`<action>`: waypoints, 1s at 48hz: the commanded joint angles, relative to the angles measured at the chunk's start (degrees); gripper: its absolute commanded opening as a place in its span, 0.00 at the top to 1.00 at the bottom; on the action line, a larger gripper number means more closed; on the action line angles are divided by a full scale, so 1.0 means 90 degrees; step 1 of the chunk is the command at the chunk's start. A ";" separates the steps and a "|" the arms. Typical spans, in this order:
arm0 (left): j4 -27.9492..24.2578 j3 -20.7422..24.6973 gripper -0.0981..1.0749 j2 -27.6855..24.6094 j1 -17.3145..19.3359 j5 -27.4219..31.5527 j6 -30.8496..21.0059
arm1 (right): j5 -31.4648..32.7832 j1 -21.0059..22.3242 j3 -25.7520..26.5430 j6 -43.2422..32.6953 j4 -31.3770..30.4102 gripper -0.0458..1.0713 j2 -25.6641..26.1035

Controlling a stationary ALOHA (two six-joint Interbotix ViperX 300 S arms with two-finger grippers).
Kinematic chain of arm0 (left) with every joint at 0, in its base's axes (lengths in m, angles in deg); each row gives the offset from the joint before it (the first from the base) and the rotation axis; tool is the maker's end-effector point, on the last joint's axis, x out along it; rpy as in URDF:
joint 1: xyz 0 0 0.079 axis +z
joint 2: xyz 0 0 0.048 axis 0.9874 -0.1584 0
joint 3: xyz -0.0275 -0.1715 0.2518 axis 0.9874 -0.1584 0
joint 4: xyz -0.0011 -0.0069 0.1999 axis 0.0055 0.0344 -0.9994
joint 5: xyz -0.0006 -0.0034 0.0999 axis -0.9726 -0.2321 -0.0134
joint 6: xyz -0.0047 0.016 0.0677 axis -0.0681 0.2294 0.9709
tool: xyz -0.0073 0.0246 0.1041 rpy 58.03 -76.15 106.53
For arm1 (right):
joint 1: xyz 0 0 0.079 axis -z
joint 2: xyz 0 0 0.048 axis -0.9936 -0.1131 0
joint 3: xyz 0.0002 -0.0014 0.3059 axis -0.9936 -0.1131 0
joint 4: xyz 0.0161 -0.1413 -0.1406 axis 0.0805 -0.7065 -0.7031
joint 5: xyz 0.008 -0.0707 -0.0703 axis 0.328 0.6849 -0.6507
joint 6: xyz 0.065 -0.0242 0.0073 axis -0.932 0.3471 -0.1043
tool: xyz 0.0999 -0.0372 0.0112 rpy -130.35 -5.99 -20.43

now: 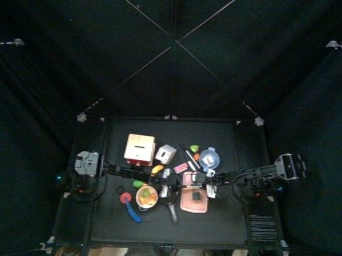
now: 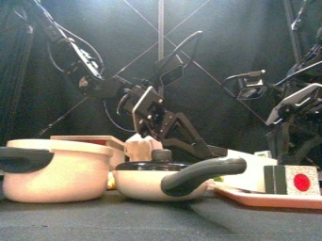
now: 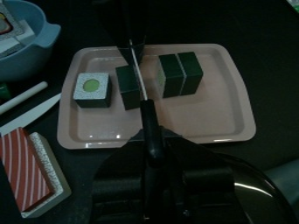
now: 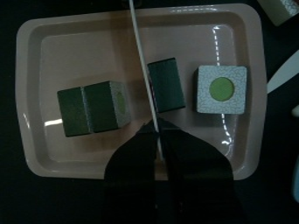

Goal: Cut sushi piece

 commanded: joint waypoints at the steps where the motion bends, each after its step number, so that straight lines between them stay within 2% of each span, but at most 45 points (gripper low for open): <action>1: -0.0039 0.0137 0.56 0.0176 -0.0039 -0.0039 0.0010 | 0.0020 0.0088 0.0078 -0.0010 -0.0010 0.69 0.0117; 11: -0.0039 0.0146 0.56 0.0352 -0.0049 -0.0029 0.0010 | 0.0312 0.0049 0.0234 -0.0010 -0.0010 0.69 0.0381; 21: -0.0088 0.0146 0.56 0.0654 -0.0225 -0.0039 0.0010 | 0.0723 -0.0039 0.0410 0.0000 -0.0010 0.69 0.1084; 29: -0.0107 0.0137 0.56 0.0664 -0.0459 -0.0039 0.0010 | 0.0830 -0.0332 0.0332 -0.0020 0.0039 0.69 0.1533; 48: -0.0117 0.0127 0.56 0.0430 -0.0684 -0.0029 0.0000 | 0.0771 -0.0635 0.0186 -0.0020 0.0488 0.69 0.1338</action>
